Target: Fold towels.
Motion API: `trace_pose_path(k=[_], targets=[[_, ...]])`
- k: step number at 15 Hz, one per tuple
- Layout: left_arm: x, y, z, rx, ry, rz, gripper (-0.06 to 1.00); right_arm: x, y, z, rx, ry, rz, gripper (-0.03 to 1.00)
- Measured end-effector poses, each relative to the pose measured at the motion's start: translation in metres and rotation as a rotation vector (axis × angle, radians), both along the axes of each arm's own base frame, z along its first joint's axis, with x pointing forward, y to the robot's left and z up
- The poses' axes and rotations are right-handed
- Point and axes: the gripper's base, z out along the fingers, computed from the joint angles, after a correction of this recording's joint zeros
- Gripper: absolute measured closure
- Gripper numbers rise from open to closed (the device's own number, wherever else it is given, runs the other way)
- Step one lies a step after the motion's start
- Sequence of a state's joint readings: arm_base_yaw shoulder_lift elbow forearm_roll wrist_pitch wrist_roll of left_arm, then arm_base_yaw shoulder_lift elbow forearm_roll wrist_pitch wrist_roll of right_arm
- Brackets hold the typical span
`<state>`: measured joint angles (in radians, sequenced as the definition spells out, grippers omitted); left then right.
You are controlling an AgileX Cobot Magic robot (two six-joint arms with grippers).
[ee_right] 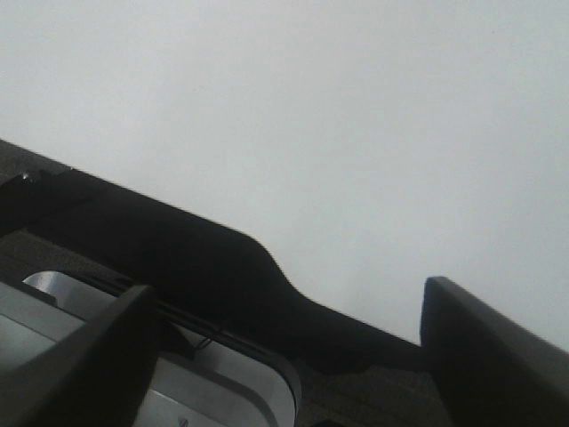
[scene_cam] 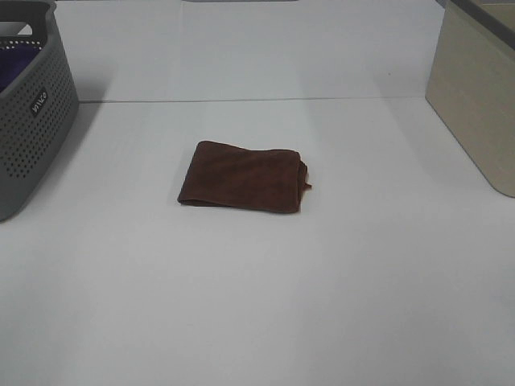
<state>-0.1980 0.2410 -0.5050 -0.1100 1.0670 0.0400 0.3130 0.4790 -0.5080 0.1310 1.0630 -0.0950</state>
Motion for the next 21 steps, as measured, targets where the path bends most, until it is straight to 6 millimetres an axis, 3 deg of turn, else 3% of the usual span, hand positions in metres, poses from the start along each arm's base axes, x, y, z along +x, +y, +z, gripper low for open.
trace_pose_path(k=[2,18,21], targets=[[0.0,-0.0025,-0.0002,0.001,-0.011,-0.038,0.15,-0.0058,-0.0034,0.0021,-0.026,-0.062,0.042,0.2],[0.0,-0.0026,-0.0002,0.004,-0.012,-0.042,0.15,-0.0057,-0.0037,0.0021,-0.038,-0.068,0.056,0.2],[-0.0015,-0.0006,0.0,0.002,-0.027,0.013,0.15,-0.0034,-0.0082,0.0022,-0.03,-0.063,-0.056,0.2]])
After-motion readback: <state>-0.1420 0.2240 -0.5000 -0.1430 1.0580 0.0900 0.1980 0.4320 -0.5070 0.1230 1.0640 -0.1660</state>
